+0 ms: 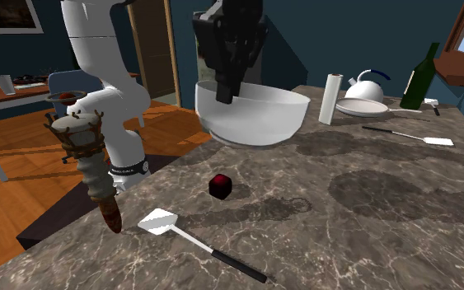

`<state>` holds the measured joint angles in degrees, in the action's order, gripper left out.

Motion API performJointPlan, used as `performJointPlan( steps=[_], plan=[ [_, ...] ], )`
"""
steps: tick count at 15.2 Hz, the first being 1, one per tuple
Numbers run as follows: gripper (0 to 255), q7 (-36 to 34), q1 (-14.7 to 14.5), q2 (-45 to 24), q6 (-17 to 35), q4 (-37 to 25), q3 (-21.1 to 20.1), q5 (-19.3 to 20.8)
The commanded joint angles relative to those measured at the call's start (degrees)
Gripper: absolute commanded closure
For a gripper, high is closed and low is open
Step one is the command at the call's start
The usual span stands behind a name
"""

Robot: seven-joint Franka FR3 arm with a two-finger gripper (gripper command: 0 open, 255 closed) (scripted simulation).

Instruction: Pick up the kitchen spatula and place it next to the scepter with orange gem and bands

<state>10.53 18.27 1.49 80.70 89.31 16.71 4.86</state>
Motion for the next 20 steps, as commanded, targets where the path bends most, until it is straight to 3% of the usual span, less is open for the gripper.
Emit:
performJointPlan(
  steps=[1, 20],
  plan=[
    [255, -0.21, -0.03, 0.53, 1.7, 2.16, -0.04, 0.1],
    [255, -1.57, 0.02, 2.22, 16.63, 18.78, 0.0, 0.6]
  ],
)
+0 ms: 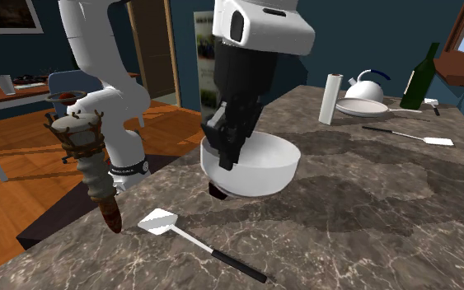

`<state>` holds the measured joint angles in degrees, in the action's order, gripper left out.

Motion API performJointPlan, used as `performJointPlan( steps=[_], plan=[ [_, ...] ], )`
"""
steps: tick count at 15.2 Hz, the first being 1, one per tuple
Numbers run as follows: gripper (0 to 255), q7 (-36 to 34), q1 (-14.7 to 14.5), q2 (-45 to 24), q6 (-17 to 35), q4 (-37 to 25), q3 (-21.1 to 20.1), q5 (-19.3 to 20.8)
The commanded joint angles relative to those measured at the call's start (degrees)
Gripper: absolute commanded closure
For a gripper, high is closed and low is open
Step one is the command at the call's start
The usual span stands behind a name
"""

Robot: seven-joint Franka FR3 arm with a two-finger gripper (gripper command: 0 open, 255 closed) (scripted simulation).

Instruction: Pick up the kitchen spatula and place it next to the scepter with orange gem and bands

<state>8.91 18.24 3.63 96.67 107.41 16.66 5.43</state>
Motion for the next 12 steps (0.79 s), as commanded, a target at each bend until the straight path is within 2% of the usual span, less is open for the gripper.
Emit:
performJointPlan(
  steps=[1, 12],
  plan=[
    [255, 0.0, 0.07, 0.03, 1.43, 1.39, 0.08, 0.03],
    [255, -0.29, 0.21, -1.33, 9.76, 8.4, 0.3, -0.14]
  ],
)
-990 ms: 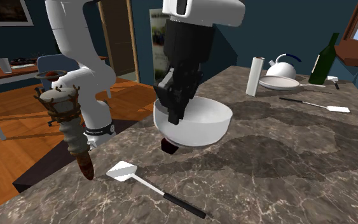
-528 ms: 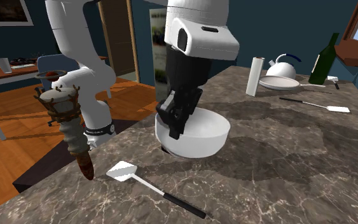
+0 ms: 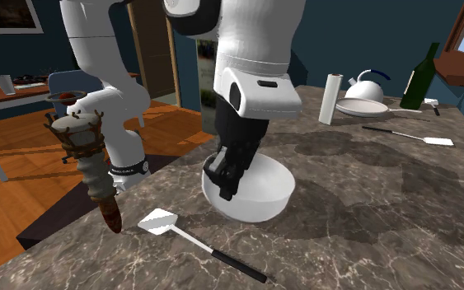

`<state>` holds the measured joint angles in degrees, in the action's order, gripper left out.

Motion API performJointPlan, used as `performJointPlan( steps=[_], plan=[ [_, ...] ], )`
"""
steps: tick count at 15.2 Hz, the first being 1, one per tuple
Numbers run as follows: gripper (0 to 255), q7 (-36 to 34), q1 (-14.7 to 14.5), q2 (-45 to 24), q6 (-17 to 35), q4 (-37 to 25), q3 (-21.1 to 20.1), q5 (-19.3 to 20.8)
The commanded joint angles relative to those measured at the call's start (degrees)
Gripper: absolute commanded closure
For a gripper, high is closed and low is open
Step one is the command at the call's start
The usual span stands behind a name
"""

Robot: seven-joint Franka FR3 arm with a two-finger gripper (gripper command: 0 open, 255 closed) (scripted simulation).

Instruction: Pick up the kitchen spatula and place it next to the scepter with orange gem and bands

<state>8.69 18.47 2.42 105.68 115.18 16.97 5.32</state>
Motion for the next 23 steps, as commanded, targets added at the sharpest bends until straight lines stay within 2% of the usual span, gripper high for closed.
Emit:
performJointPlan(
  steps=[1, 19, 23],
  plan=[
    [255, -0.08, 0.0, -0.32, 1.5, 1.2, 0.01, -0.06],
    [255, 0.24, 0.1, -5.99, 14.98, 9.19, 0.51, -1.34],
    [255, 0.25, 0.02, -5.99, 14.98, 9.19, 0.6, -1.35]
  ],
)
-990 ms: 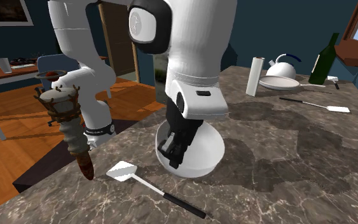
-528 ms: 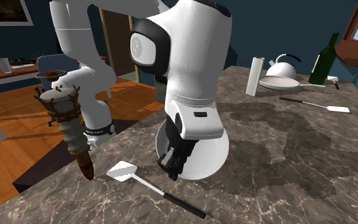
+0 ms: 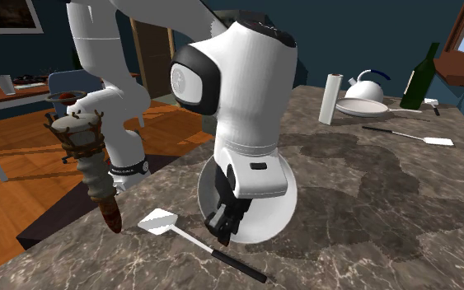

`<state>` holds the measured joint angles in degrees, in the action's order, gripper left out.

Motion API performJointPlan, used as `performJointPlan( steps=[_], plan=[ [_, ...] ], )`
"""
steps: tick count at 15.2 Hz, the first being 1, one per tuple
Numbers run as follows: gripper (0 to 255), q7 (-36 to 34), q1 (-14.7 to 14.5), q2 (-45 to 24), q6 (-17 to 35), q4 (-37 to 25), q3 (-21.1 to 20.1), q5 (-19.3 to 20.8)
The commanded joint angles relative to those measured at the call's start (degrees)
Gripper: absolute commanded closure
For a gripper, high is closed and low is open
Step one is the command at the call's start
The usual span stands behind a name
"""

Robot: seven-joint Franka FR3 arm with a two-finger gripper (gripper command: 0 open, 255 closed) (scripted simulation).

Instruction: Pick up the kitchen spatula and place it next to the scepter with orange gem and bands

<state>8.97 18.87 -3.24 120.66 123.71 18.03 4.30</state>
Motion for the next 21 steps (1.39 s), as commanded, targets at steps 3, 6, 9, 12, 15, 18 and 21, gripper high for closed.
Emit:
performJointPlan(
  steps=[3, 6, 9, 12, 15, 18, 21],
  plan=[
    [255, -0.02, -0.45, -0.32, 0.0, 0.66, -0.39, -0.33],
    [0, 0.24, -0.3, -0.17, -0.31, 0.48, -0.25, -0.25],
    [0, -0.02, -0.45, -0.32, 0.0, 0.66, -0.4, -0.33],
    [0, -0.37, -0.74, 1.65, -5.75, -3.17, -0.59, 0.06],
    [0, -0.43, -0.81, 2.06, -7.26, -4.28, -0.65, 0.12],
    [0, -0.43, -0.81, 2.05, -7.26, -4.28, -0.65, 0.12],
    [0, -0.43, -0.81, 2.05, -7.26, -4.28, -0.65, 0.12]
  ],
)
